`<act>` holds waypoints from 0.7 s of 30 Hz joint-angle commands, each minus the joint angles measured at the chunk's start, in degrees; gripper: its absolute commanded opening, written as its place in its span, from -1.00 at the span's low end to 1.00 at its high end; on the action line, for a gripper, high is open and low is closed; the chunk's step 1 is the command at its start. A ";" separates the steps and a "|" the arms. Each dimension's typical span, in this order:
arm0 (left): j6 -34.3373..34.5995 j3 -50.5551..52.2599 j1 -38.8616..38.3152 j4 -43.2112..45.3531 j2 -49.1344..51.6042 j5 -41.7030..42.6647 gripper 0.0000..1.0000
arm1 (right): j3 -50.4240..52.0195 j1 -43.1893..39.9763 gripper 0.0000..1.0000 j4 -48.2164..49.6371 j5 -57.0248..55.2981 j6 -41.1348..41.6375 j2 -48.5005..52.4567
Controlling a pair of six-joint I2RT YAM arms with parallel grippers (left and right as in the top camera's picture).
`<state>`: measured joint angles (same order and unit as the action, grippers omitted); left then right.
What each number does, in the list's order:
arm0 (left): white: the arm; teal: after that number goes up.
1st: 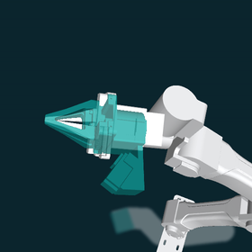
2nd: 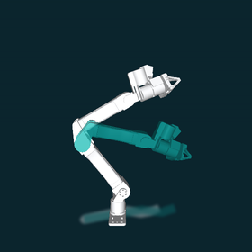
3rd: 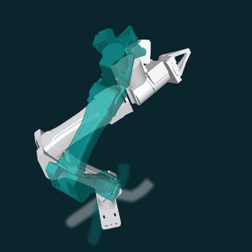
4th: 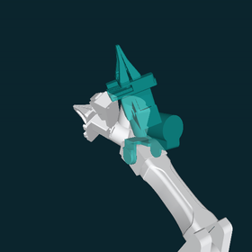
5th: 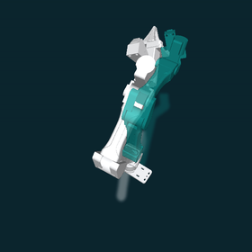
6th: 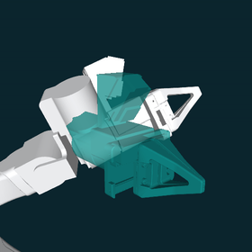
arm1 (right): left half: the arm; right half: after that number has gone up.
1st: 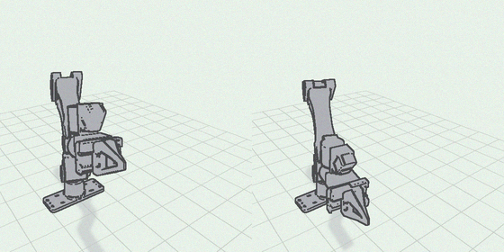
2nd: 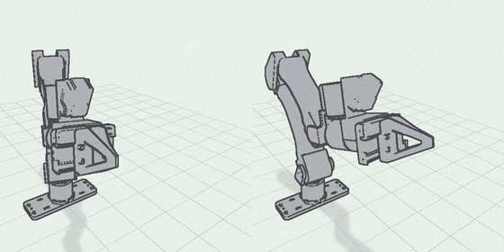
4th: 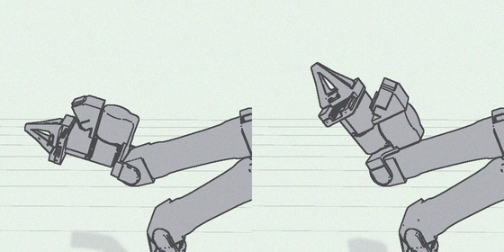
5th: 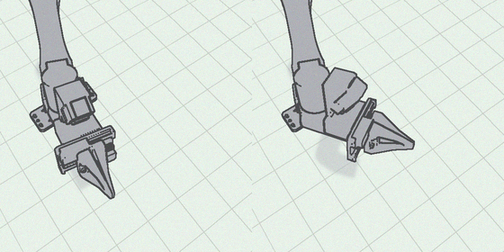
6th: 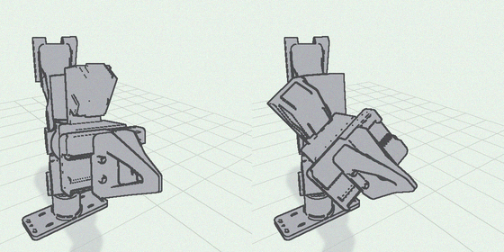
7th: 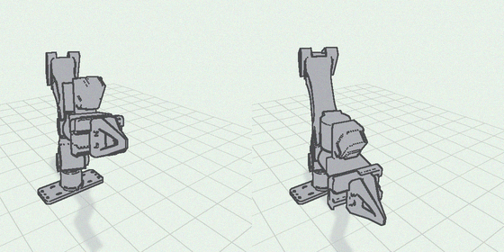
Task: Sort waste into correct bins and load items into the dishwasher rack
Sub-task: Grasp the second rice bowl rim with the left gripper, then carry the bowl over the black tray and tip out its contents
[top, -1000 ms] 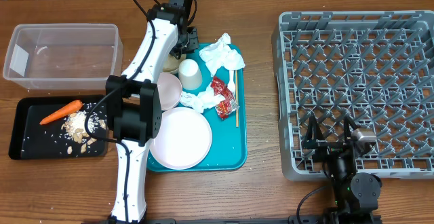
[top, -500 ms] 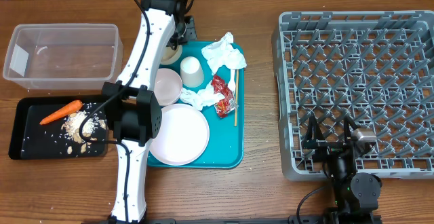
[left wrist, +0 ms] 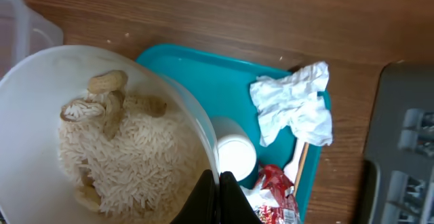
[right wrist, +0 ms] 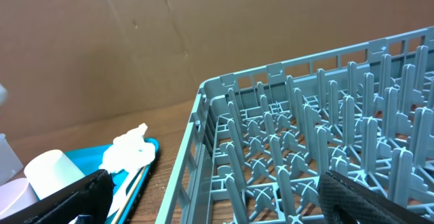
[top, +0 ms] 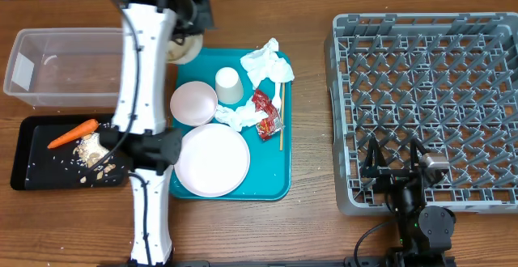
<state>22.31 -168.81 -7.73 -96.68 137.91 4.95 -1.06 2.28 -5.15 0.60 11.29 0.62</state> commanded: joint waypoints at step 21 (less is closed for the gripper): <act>-3.65 43.95 18.49 2.58 -35.41 3.74 -0.92 | 0.59 -0.11 1.00 0.35 -0.55 -0.44 -0.46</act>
<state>20.56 -128.01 7.11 -94.50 103.50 5.61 -1.06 2.28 -5.17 0.60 11.29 0.64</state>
